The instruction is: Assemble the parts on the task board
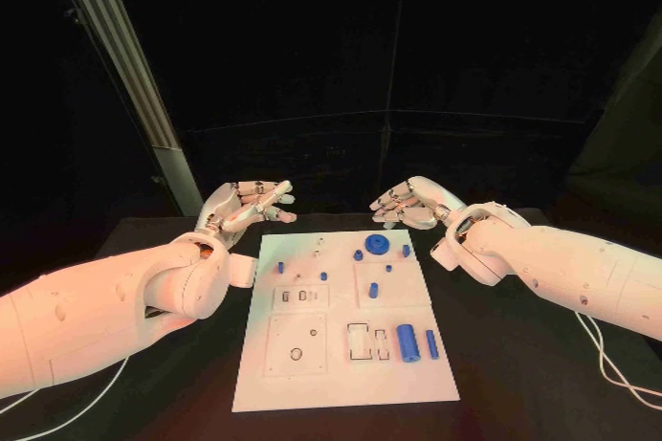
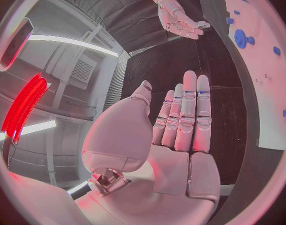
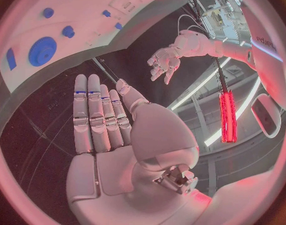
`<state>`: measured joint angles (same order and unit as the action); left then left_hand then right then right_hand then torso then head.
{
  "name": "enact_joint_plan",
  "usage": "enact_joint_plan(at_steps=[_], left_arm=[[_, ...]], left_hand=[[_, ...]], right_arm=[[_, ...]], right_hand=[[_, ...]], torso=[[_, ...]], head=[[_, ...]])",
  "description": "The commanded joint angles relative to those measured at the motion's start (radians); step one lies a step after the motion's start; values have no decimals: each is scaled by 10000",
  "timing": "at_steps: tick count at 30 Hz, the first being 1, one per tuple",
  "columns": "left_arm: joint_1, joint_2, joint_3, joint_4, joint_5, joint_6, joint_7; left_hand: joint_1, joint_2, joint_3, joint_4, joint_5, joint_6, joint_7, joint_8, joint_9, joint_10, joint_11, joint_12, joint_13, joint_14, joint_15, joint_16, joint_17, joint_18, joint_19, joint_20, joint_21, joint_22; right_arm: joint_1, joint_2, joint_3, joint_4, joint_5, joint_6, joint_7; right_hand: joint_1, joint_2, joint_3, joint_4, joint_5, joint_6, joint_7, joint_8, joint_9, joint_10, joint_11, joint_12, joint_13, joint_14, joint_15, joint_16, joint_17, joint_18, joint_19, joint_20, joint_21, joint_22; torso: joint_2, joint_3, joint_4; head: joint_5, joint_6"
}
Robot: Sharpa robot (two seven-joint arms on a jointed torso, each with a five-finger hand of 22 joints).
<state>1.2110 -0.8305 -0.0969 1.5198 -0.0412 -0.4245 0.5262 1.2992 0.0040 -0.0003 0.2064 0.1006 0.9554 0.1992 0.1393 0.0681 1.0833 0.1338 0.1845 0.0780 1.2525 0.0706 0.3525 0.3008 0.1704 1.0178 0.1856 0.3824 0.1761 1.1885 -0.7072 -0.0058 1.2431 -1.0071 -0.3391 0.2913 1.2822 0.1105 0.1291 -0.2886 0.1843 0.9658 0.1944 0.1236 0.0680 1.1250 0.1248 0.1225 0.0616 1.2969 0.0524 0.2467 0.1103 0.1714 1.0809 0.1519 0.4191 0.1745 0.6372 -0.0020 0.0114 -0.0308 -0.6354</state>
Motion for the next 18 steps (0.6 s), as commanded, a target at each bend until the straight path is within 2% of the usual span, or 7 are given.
enact_joint_plan(at_steps=[1, 4, 6, 9, 13, 18], left_arm=[[15, -107, -1, 351, -290, 390, -180], [13, -189, -2, 644, -306, 470, -239], [11, -216, -2, 773, -311, 522, -277], [5, -230, -3, 918, -316, 594, -334], [-4, -218, -4, 990, -318, 669, -386], [-16, -206, -7, 1031, -319, 751, -440]], left_hand=[[114, 27, -37, -86, -26, 99, 9, -64, -15, 104, 13, -72, -13, 83, -16, 98, 185, 129, 100, -29, 57, 23], [115, 42, -68, -111, -24, 129, 12, -82, -14, 138, 10, -98, -10, 82, -22, 132, 273, 127, 124, -38, 71, 31], [113, 45, -76, -116, -24, 137, 13, -85, -13, 147, 10, -103, -8, 76, -21, 137, 291, 125, 127, -40, 74, 32], [106, 51, -88, -119, -24, 140, 16, -94, -14, 150, 13, -115, -9, 58, -18, 139, 315, 123, 127, -40, 74, 33], [93, 67, -123, -135, -23, 126, 30, -133, -21, 133, 28, -163, -14, 6, -7, 146, 386, 117, 122, -38, 72, 34], [62, 71, -178, -150, -23, 98, 55, -184, -27, 101, 49, -222, -20, -42, 8, 164, 474, 111, 111, -31, 69, 34]], right_arm=[[135, 86, 13, 40, -3384, 468, -1180], [241, 205, 19, 93, -4826, 835, -1808], [283, 274, 21, 117, -5526, 1024, -2119], [324, 373, 25, 154, -6410, 1269, -2490], [344, 457, 28, 189, -6895, 1320, -2653], [354, 521, 30, 212, -7143, 1421, -2693]], right_hand=[[34, -479, 353, 3, 196, 654, -279, -236, -17, 990, -419, -300, 42, 2106, -599, 1253, 887, 104, 1505, -648, 1674, 833], [-158, -681, 488, 5, 158, 716, -281, -406, -21, 1037, -465, -520, 51, 2089, -640, 2288, 1572, 88, 1606, -703, 2284, 1195], [-250, -703, 547, 44, 130, 728, -317, -462, -20, 1007, -437, -573, 50, 2133, -639, 2599, 1789, 86, 1594, -703, 2467, 1307], [-448, -851, 658, 68, 52, 690, -337, -581, -21, 800, -426, -589, 45, 2078, -634, 3392, 2337, 90, 1602, -696, 2964, 1610], [-512, -898, 794, 85, 42, 516, -307, -615, -34, 505, -356, -602, 35, 2020, -598, 3887, 2713, 88, 1525, -662, 3339, 1847], [-501, -1003, 944, 102, 23, 250, -268, -593, -19, 106, -274, -581, 42, 1862, -539, 4508, 3212, 93, 1339, -590, 3861, 2184]], torso=[[371, -72, 114], [518, -91, 187], [575, -101, 224], [720, -131, 300], [817, -150, 334], [905, -171, 382]], head=[[-91, 98], [-142, 159], [-168, 167], [-258, 202], [-255, 171], [-309, 243]])
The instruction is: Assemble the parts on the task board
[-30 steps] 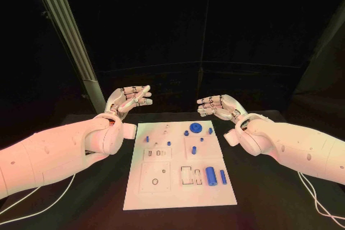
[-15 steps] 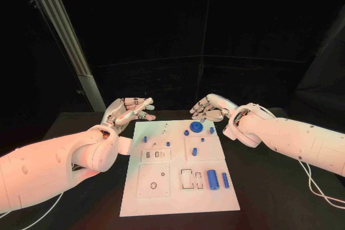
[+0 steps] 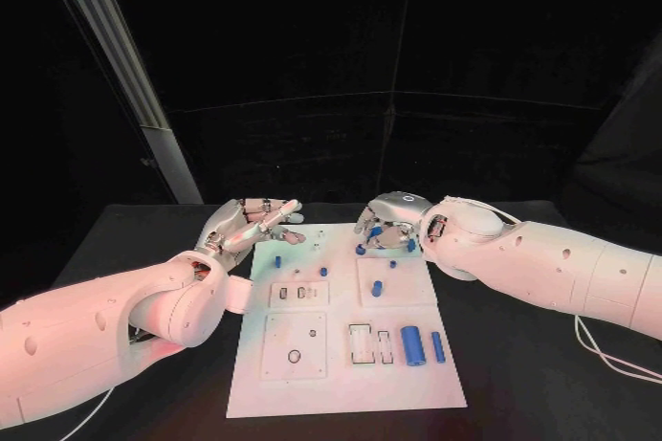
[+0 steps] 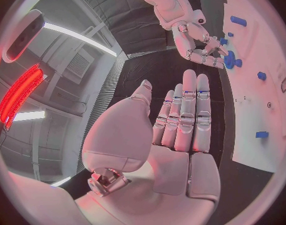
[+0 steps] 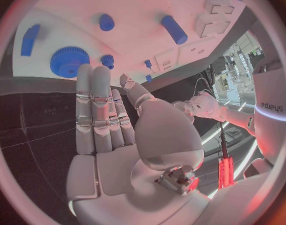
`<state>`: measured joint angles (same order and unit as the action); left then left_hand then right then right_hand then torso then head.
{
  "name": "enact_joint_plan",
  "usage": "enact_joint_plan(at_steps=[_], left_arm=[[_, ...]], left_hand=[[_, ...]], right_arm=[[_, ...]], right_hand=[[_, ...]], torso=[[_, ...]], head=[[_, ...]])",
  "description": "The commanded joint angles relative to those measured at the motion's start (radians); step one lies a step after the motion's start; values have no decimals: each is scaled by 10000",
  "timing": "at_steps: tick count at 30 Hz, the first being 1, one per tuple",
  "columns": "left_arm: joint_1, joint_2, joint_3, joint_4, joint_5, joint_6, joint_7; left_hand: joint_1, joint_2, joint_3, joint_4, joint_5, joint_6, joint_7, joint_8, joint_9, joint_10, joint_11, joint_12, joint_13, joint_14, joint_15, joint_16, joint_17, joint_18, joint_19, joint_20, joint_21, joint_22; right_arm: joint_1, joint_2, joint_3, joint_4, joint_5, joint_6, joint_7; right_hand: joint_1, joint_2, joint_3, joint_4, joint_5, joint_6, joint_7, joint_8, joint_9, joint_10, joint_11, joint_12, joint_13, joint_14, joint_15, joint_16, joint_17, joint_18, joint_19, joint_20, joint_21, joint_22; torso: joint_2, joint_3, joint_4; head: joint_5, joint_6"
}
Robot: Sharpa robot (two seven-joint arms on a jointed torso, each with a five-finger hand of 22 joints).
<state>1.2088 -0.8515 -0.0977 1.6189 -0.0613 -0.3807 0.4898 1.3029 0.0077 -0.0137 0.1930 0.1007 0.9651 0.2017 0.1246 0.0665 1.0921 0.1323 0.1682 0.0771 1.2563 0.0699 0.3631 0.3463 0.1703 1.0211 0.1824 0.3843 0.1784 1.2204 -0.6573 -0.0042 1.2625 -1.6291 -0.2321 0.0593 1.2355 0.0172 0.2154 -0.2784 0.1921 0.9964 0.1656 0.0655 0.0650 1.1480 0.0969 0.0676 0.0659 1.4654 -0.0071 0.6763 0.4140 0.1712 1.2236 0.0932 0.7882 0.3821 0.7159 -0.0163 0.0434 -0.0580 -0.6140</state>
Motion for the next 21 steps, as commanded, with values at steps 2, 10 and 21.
enact_joint_plan(at_steps=[2, 10, 21], left_arm=[[3, -6, -1, 69, -118, 333, -85], [0, 13, -12, 109, -119, 449, -112], [2, -37, -28, 132, -119, 485, -149]], left_hand=[[14, 44, -68, -25, -23, -4, 40, -57, -11, 4, 73, -83, -13, -120, 26, 59, 61, 110, 64, 7, 44, 9], [-6, 94, -125, -53, -21, 17, 50, -94, -5, 22, 89, -129, -5, -283, 56, 21, 161, 104, -10, 31, 3, -8], [-19, 118, -140, -54, -20, 18, 69, -107, -5, 21, 100, -145, -3, -320, 64, 11, 189, 103, -28, 38, -8, -12]], right_arm=[[38, 39, 15, 28, -983, 398, -382], [48, 116, 17, -14, -1163, 546, -423], [55, 204, 17, -150, -1200, 980, -466]], right_hand=[[-47, -95, 124, 24, -66, -84, 40, -7, 14, -170, 14, -12, 11, 165, 69, 800, 784, 97, -159, 28, 412, 262], [-14, -86, 289, 58, -68, -92, 43, 2, 19, -235, 35, -16, 11, 109, 96, 1880, 1875, 101, -320, 65, 998, 696], [10, 65, 604, 125, -127, 56, 28, 32, 32, -77, 11, 6, 9, 126, 89, 2825, 2826, -28, -157, 76, 1948, 1810]], torso=[[154, -41, 74], [233, -62, 131], [315, -51, 121]], head=[[-46, 42], [-84, 51], [-89, 41]])
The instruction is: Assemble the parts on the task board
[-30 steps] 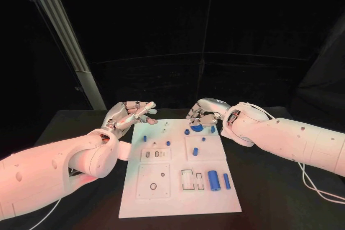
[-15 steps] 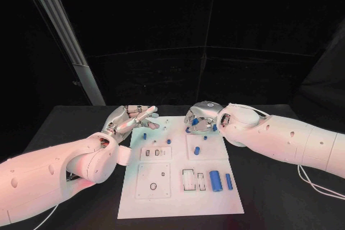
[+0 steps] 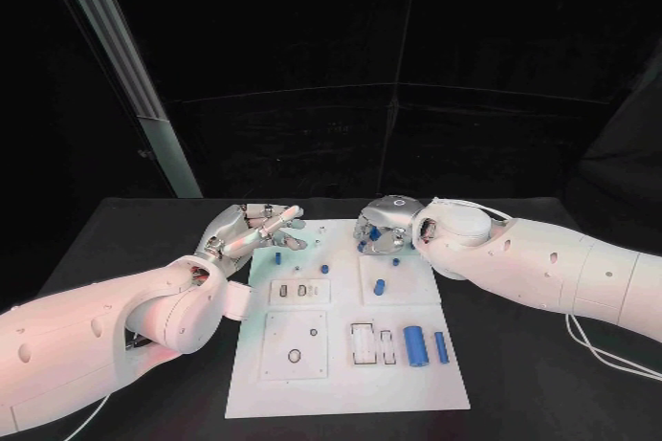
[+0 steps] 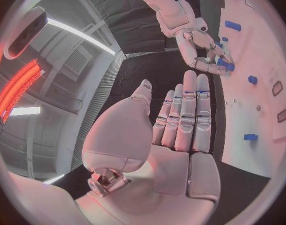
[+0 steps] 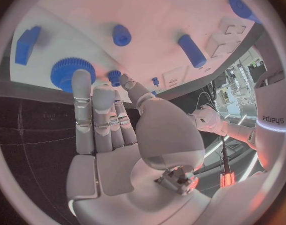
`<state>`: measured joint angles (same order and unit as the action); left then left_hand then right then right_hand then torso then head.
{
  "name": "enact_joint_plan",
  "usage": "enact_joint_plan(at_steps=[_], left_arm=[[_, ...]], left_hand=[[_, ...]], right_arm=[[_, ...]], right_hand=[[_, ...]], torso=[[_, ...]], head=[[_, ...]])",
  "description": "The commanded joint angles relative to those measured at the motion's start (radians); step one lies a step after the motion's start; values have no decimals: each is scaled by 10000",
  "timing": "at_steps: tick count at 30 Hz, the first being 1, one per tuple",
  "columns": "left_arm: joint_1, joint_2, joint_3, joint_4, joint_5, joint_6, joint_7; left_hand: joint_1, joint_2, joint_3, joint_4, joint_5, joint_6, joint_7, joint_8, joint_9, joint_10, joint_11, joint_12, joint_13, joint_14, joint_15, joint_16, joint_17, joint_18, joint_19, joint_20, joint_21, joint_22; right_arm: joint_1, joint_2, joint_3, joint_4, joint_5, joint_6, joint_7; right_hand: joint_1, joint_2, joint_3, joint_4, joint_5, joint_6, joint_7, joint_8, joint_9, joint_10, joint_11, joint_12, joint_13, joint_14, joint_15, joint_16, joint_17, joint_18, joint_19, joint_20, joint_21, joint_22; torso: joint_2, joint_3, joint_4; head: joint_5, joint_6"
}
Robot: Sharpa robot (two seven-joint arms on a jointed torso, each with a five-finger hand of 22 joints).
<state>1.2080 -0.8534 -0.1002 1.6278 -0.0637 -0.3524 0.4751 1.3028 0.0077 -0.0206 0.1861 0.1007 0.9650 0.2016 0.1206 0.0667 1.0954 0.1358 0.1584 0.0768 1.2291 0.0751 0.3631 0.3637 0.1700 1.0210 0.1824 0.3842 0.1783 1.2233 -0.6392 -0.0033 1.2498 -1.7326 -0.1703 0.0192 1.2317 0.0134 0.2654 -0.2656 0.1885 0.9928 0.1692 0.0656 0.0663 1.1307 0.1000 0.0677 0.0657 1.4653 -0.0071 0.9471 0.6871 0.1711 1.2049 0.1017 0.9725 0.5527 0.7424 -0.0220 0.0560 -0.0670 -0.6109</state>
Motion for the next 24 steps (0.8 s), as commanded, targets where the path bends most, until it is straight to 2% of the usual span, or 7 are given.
enact_joint_plan(at_steps=[1, 5, 7, 15, 18, 20, 24], left_arm=[[11, -17, -3, 46, -95, 206, -6], [11, -11, -4, 39, -95, 226, -21], [11, -10, -4, 30, -95, 232, -25], [14, -43, -5, 40, -94, 242, -43], [14, -47, -5, 40, -94, 257, -60], [14, -50, -5, 31, -94, 263, -75], [14, -58, -5, 23, -94, 278, -101]], left_hand=[[-19, 117, -72, 15, -21, 18, 70, -67, -7, -13, 65, -47, 0, -48, 12, 11, 15, 106, -27, 38, -7, -11], [-21, 123, -74, 16, -21, 17, 74, -69, -7, -14, 68, -49, 0, -52, 14, 11, 20, 106, -30, 39, -9, -11], [-24, 129, -75, 16, -20, 16, 77, -72, -7, -15, 70, -52, 0, -55, 15, 11, 25, 106, -31, 40, -10, -12], [-25, 136, -77, 17, -20, 15, 80, -74, -7, -17, 73, -55, 0, -58, 16, 11, 31, 106, -33, 41, -11, -12], [-25, 136, -77, 17, -20, 15, 80, -74, -7, -17, 73, -55, 0, -58, 16, 11, 31, 106, -33, 41, -11, -12], [-28, 148, -78, 18, -19, 13, 84, -78, -8, -19, 76, -59, 0, -62, 18, 12, 39, 106, -36, 43, -12, -13], [-29, 161, -79, 18, -18, 10, 88, -83, -8, -22, 80, -65, 0, -65, 20, 13, 49, 107, -38, 45, -14, -13]], right_arm=[[27, 30, 9, -32, -166, 391, -69], [28, 52, 9, -69, -172, 524, -101], [28, 59, 9, -91, -193, 577, -121], [33, 45, 9, -118, -258, 532, -117], [34, 51, 9, -82, -233, 162, -15], [34, 52, 9, -40, -113, -275, 72], [34, 24, 10, 47, 138, -991, 99]], right_hand=[[57, 130, 154, 5, -129, 123, -7, 36, 21, 122, -24, 8, 10, 126, 88, 196, 176, -38, 40, -9, 184, 199], [124, 276, 430, 29, -366, 271, -23, 61, 30, 251, -46, 18, 8, 134, 70, 537, 522, -93, 119, -17, 554, 654], [159, 331, 577, 32, -461, 334, -22, 66, 31, 323, -59, 24, 9, 146, 65, 715, 712, -127, 175, -21, 749, 907], [170, 328, 1009, 70, -600, 523, -44, 72, 35, 514, -90, 23, 11, 122, 53, 1112, 1081, -184, 204, -23, 1184, 1405], [148, 363, 1160, 156, -753, 733, -106, 142, 65, 734, -153, 82, 38, 154, 15, 1369, 1355, -230, 298, -42, 1452, 1762], [89, 357, 1247, 289, -964, 898, -161, 186, 90, 907, -211, 104, 53, 148, -25, 1507, 1468, -250, 321, -70, 1609, 1936], [-11, 335, 1290, 468, -1073, 987, -187, 192, 104, 992, -238, 85, 54, 122, -40, 1574, 1503, -258, 304, -90, 1698, 2019]], torso=[[61, 3, 3], [87, -9, 22], [90, 0, 11], [135, 3, 1], [143, 4, -6], [154, 7, -10], [158, -1, 1]], head=[[-8, -8], [-16, -18], [-2, -35], [6, -44], [21, -48], [8, -32], [-11, -25]])
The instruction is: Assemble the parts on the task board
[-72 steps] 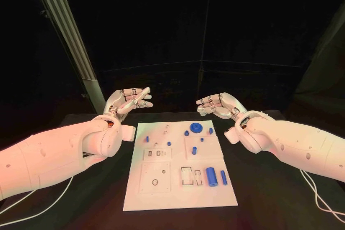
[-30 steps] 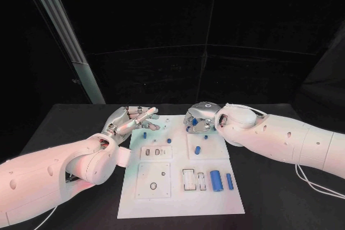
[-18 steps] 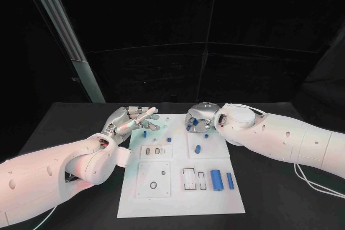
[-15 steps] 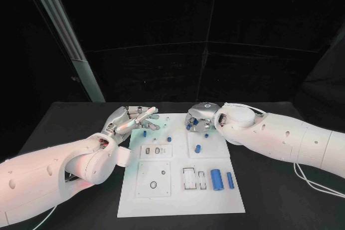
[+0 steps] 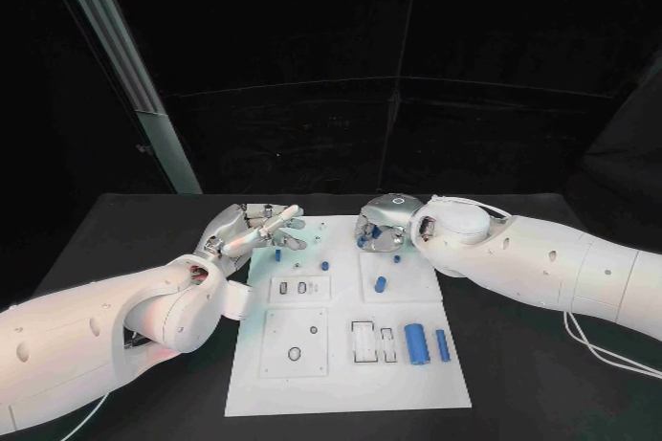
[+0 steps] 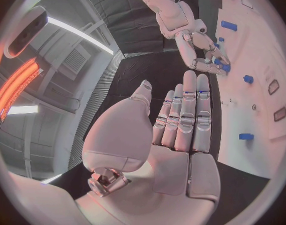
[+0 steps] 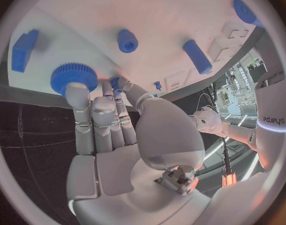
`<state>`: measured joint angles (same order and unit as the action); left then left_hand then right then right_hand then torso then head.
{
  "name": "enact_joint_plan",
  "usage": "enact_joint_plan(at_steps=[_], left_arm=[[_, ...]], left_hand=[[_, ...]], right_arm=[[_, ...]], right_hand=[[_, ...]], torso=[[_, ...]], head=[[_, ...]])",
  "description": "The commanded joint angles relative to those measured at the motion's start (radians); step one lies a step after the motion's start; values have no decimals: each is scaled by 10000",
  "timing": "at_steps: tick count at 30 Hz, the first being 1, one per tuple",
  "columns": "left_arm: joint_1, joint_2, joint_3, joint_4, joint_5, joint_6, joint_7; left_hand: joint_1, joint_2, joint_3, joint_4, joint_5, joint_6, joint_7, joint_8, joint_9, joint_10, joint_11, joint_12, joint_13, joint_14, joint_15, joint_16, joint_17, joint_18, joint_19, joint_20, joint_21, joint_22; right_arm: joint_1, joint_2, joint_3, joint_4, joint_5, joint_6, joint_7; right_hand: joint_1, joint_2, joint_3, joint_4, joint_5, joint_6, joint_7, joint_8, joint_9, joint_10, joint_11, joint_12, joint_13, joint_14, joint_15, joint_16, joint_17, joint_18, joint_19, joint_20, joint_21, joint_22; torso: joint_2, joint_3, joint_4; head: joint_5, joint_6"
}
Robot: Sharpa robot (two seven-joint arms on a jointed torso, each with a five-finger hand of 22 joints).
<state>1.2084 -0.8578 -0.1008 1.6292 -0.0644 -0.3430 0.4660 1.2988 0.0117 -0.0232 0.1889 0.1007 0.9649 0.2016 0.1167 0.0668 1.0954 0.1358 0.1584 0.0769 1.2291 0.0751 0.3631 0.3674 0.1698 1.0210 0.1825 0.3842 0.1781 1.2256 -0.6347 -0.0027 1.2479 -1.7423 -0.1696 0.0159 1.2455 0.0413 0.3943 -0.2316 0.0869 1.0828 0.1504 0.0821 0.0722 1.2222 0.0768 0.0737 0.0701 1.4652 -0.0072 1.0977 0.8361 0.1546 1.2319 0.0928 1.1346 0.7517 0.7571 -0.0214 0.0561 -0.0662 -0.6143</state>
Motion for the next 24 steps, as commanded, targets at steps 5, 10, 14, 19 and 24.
enact_joint_plan(at_steps=[5, 10, 14, 19, 24], left_arm=[[13, -35, 0, 4, -87, 219, -57], [16, -63, 0, -16, -85, 226, -80], [17, -65, -1, -19, -84, 247, -96], [17, -49, -1, -25, -83, 264, -105], [18, -20, 0, -50, -83, 275, -108]], left_hand=[[14, 135, -50, -13, -16, 8, 91, -49, -10, -26, 82, -70, -1, -69, 21, 15, 22, 109, -39, 47, -15, -12], [19, 144, -51, -18, -16, 1, 96, -56, -11, -32, 85, -77, -2, -71, 23, 17, 32, 109, -41, 48, -15, -12], [22, 150, -51, -22, -16, -4, 98, -60, -12, -36, 87, -81, -2, -73, 25, 19, 39, 109, -42, 50, -16, -12], [22, 150, -51, -22, -16, -4, 98, -60, -12, -36, 87, -81, -2, -73, 25, 19, 39, 109, -42, 50, -16, -12], [26, 158, -50, -26, -15, -9, 101, -65, -12, -39, 89, -85, -3, -75, 26, 20, 46, 110, -43, 51, -17, -13]], right_arm=[[12, -37, 134, 161, 561, -1759, 2], [15, 99, 263, 110, 683, -2163, -259], [40, 357, 297, -133, 714, -2248, -374], [78, 790, 313, -551, 732, -2184, -409], [91, 1157, 318, -932, 759, -1959, -347]], right_hand=[[-236, 14, 26, 288, -77, 114, -16, 12, 48, 113, -17, 0, 9, 112, -45, 144, 78, -102, 28, -7, 149, 106], [-243, 8, 36, 314, -69, 123, -21, 11, 50, 121, -21, -4, 10, 110, -48, 156, 87, -104, 28, -9, 163, 122], [-252, -1, 44, 338, -65, 126, -23, 7, 50, 123, -22, -10, 9, 107, -50, 163, 87, -105, 27, -10, 176, 135], [-256, -14, 53, 358, -60, 121, -22, -1, 48, 117, -22, -20, 7, 105, -50, 172, 92, -105, 22, -11, 183, 138], [-264, -40, 72, 394, -51, 107, -17, -19, 44, 99, -17, -40, 2, 101, -49, 194, 108, -107, 17, -12, 204, 157]], torso=[[15, -17, 13], [36, -11, 9], [54, -15, 30], [75, -18, 51], [110, -35, 118]], head=[[-24, 68], [-10, 130], [-24, 174], [-16, 169], [-12, 199]])
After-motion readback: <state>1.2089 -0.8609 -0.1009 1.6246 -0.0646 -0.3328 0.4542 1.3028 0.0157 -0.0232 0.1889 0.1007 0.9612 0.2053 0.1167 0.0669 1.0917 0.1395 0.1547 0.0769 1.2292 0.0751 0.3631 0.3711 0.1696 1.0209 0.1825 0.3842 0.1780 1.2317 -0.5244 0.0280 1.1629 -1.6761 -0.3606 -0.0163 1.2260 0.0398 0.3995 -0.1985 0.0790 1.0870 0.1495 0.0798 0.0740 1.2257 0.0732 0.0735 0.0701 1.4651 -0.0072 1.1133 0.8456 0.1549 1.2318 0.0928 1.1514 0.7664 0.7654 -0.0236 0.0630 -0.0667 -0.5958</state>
